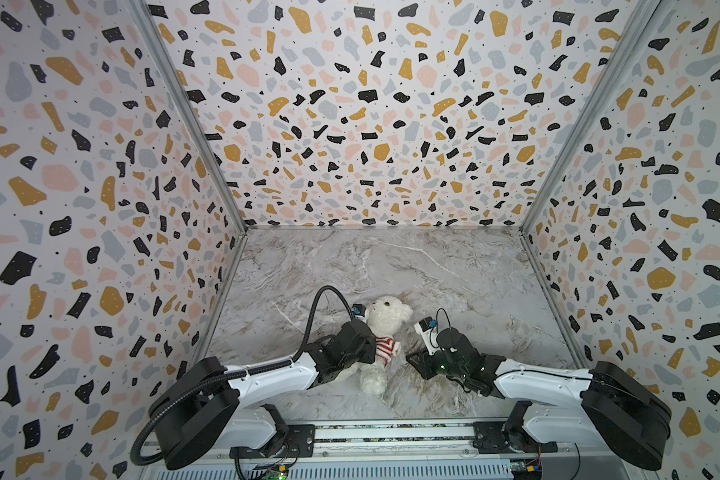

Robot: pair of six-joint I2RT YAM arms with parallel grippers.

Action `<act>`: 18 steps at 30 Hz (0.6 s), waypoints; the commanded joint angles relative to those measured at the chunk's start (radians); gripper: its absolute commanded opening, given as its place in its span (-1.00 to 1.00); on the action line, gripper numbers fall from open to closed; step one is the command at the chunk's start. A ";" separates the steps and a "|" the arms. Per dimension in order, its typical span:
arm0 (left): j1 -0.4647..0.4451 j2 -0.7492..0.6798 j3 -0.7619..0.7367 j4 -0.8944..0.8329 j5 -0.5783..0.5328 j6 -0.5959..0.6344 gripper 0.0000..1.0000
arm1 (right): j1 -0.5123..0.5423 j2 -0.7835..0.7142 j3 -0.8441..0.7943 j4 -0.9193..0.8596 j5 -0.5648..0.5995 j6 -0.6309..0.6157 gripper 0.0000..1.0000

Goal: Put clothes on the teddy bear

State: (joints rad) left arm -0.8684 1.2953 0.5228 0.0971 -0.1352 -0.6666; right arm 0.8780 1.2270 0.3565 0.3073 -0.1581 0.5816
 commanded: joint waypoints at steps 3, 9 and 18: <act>0.018 0.001 -0.050 -0.041 0.024 0.014 -0.72 | 0.014 -0.014 0.041 0.022 0.031 -0.007 -0.67; 0.018 -0.020 -0.063 -0.032 0.029 0.028 -0.76 | 0.022 0.002 0.081 0.044 0.041 -0.022 -0.75; 0.017 -0.027 -0.075 -0.018 0.038 0.023 -0.79 | 0.038 0.098 0.149 0.064 0.011 -0.047 -0.89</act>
State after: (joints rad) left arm -0.8581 1.2644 0.4843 0.1421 -0.1112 -0.6613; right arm 0.9051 1.3163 0.4717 0.3664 -0.1398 0.5549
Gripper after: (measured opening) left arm 0.108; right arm 0.058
